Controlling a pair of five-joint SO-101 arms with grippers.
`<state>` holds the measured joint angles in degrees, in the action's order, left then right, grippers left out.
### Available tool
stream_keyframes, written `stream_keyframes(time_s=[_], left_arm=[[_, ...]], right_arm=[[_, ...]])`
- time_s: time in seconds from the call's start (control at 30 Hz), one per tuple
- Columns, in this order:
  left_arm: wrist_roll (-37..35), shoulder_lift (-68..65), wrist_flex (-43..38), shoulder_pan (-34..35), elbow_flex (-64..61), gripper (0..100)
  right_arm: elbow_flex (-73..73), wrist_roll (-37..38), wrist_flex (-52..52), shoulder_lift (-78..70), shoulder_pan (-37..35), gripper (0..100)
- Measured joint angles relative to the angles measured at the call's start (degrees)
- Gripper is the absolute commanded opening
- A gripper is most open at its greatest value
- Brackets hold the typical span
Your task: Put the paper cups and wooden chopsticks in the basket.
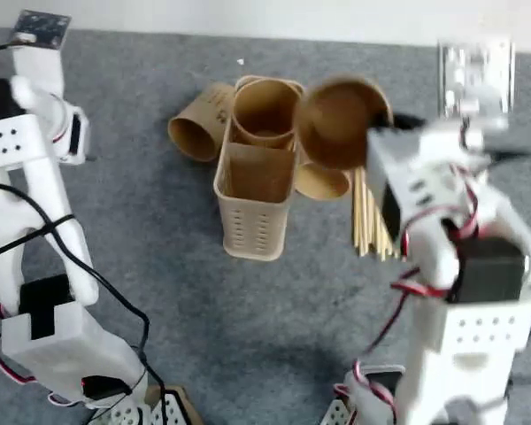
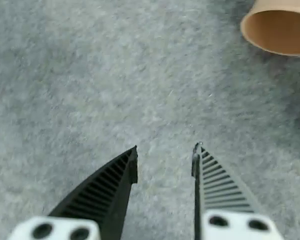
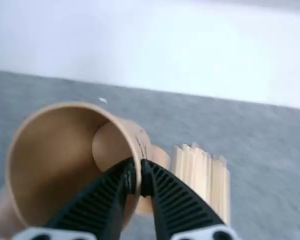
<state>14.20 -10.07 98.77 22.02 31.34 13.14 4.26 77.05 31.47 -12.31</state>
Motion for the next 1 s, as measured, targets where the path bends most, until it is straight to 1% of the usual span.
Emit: stream_keyframes(time_s=[0.1, 0.2, 0.4, 0.57, 0.63, 0.7, 0.83, 0.93, 1.0], left_arm=[[0.0, 0.0, -0.7, -0.8, 0.0, 21], [0.0, 0.0, -2.8, -1.0, 0.0, 21], [0.0, 0.0, -4.8, -1.0, -0.4, 21], [0.0, 0.0, -8.6, -1.0, -3.6, 21], [0.0, 0.0, -11.2, -1.0, -6.3, 21], [0.0, 0.0, -14.8, -1.0, -9.8, 21], [0.0, 0.0, -22.3, -1.0, -15.8, 25], [0.4, 0.0, -26.9, -1.0, -18.7, 26], [2.5, 0.0, -29.9, -1.0, -20.7, 26]], right_arm=[[15.1, -1.8, 1.8, -10.4, -5.1, 0.5], [23.5, -2.4, 3.7, -19.4, -8.3, 0.5], [25.1, -2.5, 3.9, -33.2, -9.1, 0.5], [25.5, -2.5, 3.5, -38.3, -9.0, 2.2], [25.6, -2.5, 3.5, -38.5, -8.7, 8.4], [25.7, -2.5, 4.2, -38.5, -8.5, 17.3], [25.7, -2.5, 6.6, -38.5, -8.5, 31.3], [25.7, -2.5, 7.3, -38.5, -8.5, 33.6], [25.8, -2.5, 7.3, -38.5, -8.5, 33.6]])
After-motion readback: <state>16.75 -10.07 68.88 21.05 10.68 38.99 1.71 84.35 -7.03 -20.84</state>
